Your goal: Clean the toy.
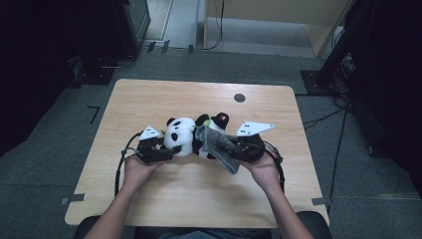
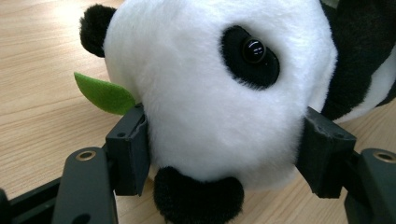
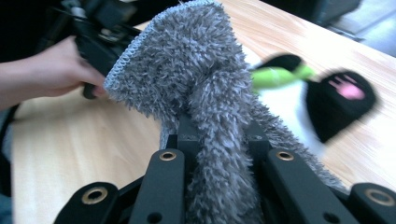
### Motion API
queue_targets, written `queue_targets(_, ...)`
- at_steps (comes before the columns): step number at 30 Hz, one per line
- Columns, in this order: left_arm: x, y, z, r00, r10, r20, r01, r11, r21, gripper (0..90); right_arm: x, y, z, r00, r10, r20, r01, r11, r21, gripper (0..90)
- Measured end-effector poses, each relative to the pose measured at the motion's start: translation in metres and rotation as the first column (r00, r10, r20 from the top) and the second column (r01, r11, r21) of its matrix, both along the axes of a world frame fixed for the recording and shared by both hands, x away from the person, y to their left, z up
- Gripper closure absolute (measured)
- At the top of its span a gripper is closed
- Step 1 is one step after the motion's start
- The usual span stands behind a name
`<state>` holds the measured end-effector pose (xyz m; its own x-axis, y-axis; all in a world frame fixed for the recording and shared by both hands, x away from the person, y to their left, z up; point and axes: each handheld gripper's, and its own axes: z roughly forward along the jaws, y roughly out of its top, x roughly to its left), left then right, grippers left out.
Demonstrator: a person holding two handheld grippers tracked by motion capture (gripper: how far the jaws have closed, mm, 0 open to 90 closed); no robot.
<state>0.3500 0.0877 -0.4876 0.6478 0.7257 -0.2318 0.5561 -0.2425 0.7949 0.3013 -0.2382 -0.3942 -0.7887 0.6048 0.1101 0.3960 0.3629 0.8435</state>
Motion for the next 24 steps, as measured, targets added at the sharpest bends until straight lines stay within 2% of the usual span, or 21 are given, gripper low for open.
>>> queue_targets(2,0.000,0.000,0.000,1.0000,-0.002,0.000,0.002,1.0000,0.006,29.1,-0.003,0.011,0.003,0.9994,0.033,0.002,-0.033,0.999,0.000,76.4)
queue_targets(3,0.000,0.000,0.000,1.0000,-0.002,0.000,0.002,1.0000,0.006,29.1,-0.003,0.011,0.003,0.9994,0.033,0.002,-0.033,0.999,0.000,76.4)
queue_targets(4,0.000,0.000,0.001,1.0000,0.000,-0.006,0.000,1.0000,0.000,29.1,-0.006,0.025,0.003,0.9975,0.071,-0.007,-0.071,0.997,-0.007,76.4)
queue_targets(5,0.000,0.000,0.001,0.9999,-0.001,-0.012,0.001,1.0000,-0.004,29.1,-0.006,0.025,0.003,0.9975,0.071,-0.007,-0.071,0.997,-0.007,76.4)
queue_targets(6,-0.001,0.001,0.002,0.9998,-0.004,-0.020,0.004,1.0000,-0.005,29.0,-0.009,0.036,-0.002,0.9950,0.099,-0.013,-0.100,0.995,-0.028,76.3)
queue_targets(7,-0.001,0.001,0.002,0.9998,-0.004,-0.020,0.004,1.0000,-0.005,29.0,-0.009,0.036,-0.002,0.9950,0.099,-0.013,-0.100,0.995,-0.028,76.3)
queue_targets(8,-0.001,0.001,0.002,0.9998,-0.006,-0.017,0.006,1.0000,0.004,29.0,-0.013,0.046,-0.009,0.9920,0.124,-0.021,-0.125,0.991,-0.044,76.4)
queue_targets(12,-0.001,0.001,0.003,0.9998,-0.006,-0.019,0.006,1.0000,0.004,29.1,-0.018,0.059,-0.029,0.9832,0.167,-0.073,-0.172,0.983,-0.058,76.3)
queue_targets(13,-0.001,0.001,0.003,0.9998,-0.006,-0.019,0.006,1.0000,0.004,29.1,-0.018,0.059,-0.029,0.9832,0.167,-0.073,-0.172,0.983,-0.058,76.3)
queue_targets(16,-0.001,0.000,0.004,0.9996,-0.001,-0.027,0.001,1.0000,-0.004,29.2,-0.022,0.072,-0.047,0.9699,0.211,-0.121,-0.221,0.972,-0.076,76.4)
queue_targets(17,-0.001,0.000,0.004,0.9996,-0.001,-0.027,0.001,1.0000,-0.004,29.2,-0.022,0.072,-0.047,0.9699,0.211,-0.121,-0.221,0.972,-0.076,76.4)
queue_targets(18,-0.001,0.001,0.004,0.9995,0.001,-0.031,-0.002,1.0000,-0.008,29.2,-0.022,0.080,-0.054,0.9652,0.222,-0.138,-0.235,0.968,-0.086,76.4)
queue_targets(20,-0.001,0.001,0.004,0.9995,0.002,-0.032,-0.002,1.0000,-0.008,29.3,-0.021,0.084,-0.058,0.9648,0.222,-0.140,-0.237,0.967,-0.098,76.4)
queue_targets(21,-0.002,0.000,0.005,0.9995,0.001,-0.032,-0.002,1.0000,-0.007,29.3,-0.020,0.088,-0.062,0.9652,0.221,-0.140,-0.237,0.965,-0.113,76.4)
queue_targets(22,-0.002,0.000,0.005,0.9995,0.000,-0.031,0.000,1.0000,-0.005,29.4,-0.014,0.096,-0.070,0.9689,0.208,-0.134,-0.228,0.962,-0.152,76.3)
queue_targets(24,-0.003,0.000,0.005,0.9995,0.001,-0.031,-0.001,1.0000,-0.004,29.4,-0.012,0.099,-0.072,0.9691,0.206,-0.136,-0.226,0.961,-0.157,76.3)
